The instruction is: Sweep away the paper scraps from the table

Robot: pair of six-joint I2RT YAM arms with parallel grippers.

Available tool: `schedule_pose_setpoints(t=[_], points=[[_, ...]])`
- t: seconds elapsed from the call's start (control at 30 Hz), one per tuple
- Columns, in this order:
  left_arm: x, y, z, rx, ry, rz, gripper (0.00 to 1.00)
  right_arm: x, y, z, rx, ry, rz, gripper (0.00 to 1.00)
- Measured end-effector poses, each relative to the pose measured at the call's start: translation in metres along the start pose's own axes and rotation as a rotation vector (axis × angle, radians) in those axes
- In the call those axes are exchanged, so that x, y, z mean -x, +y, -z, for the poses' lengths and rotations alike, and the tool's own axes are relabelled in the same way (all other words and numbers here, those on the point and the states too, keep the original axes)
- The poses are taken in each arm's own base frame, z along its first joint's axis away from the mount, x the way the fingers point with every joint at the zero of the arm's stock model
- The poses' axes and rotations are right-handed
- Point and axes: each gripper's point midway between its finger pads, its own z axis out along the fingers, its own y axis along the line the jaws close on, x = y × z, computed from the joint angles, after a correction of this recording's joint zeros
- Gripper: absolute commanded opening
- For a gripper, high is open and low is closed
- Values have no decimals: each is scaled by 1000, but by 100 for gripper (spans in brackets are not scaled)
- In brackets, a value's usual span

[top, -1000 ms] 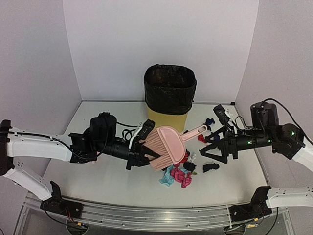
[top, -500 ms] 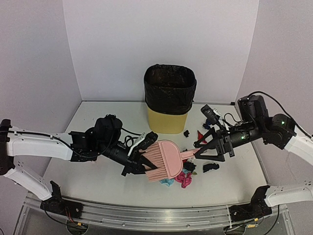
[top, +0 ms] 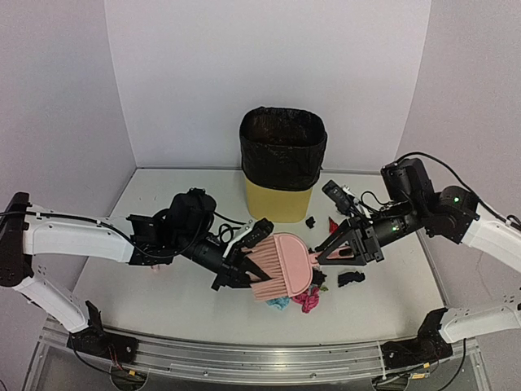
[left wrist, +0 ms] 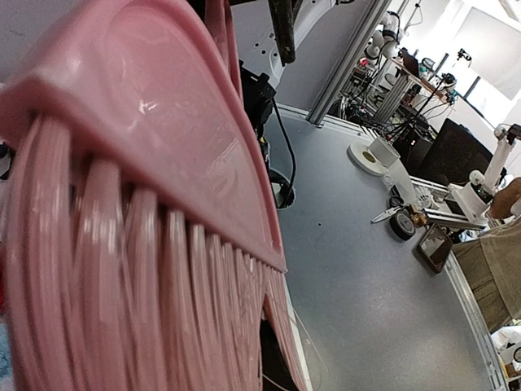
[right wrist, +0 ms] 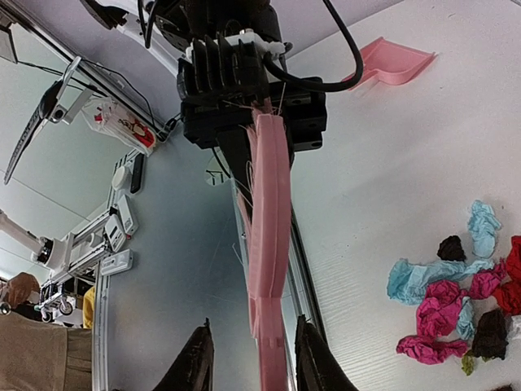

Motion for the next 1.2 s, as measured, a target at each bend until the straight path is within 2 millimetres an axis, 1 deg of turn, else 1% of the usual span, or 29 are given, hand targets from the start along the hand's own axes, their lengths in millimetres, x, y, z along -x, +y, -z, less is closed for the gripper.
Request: schedule_pose_setpoints(t=[0.13,0.3,0.5,0.77,0.9,1.1,1.2], points=[[4,2,-4,-9,0,0,0,-1,3,0,15,3,-1,32],[4,1,-4,-20,-1,-2,0,0,6,2,19,-5,7,32],[5,0,-4,-21,-1,-6,0,2,10,7,16,-21,27,26],[11,-4,1,-17,-17,-23,0,-1,10,7,15,-9,27,26],[14,-6,3,-17,-23,-30,0,-4,9,7,16,3,25,22],[10,-6,3,-16,-7,-33,0,-5,9,6,21,8,24,22],[8,-6,3,-16,-1,-36,0,-6,11,6,30,11,22,17]])
